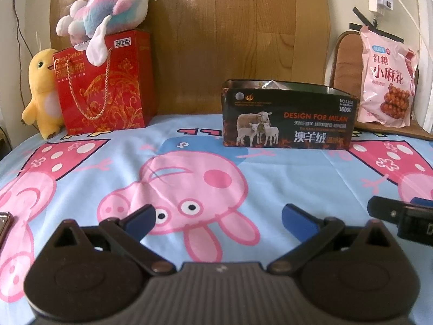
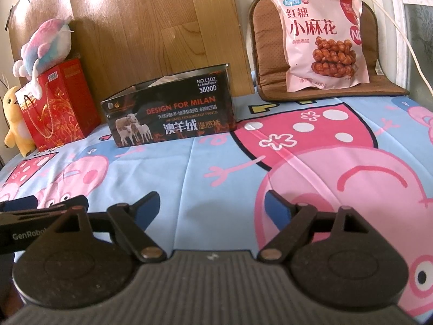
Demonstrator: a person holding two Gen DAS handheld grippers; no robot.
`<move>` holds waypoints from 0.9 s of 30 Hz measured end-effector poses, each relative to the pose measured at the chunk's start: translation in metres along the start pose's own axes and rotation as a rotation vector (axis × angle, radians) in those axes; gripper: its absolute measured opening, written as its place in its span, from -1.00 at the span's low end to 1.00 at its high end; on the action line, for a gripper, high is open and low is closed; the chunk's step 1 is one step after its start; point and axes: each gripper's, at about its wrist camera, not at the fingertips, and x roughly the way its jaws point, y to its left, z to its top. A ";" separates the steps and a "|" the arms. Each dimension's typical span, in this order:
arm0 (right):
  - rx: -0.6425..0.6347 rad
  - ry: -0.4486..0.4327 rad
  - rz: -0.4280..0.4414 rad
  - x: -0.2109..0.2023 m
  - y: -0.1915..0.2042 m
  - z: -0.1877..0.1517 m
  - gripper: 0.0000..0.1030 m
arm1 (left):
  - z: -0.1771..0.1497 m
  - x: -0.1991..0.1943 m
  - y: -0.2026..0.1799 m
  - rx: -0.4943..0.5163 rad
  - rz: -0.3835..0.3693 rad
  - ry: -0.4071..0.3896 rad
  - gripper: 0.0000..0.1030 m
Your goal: Organize snacks
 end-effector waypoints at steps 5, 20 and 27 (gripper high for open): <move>0.004 -0.002 0.008 0.000 -0.003 0.000 0.69 | 0.000 -0.002 -0.001 0.006 -0.001 -0.015 1.00; 0.009 -0.004 0.014 0.000 -0.003 0.001 0.70 | -0.001 -0.005 -0.002 0.005 0.003 -0.034 1.00; 0.002 0.002 0.019 0.000 -0.002 0.001 0.73 | 0.000 -0.004 0.001 -0.010 -0.002 -0.025 1.00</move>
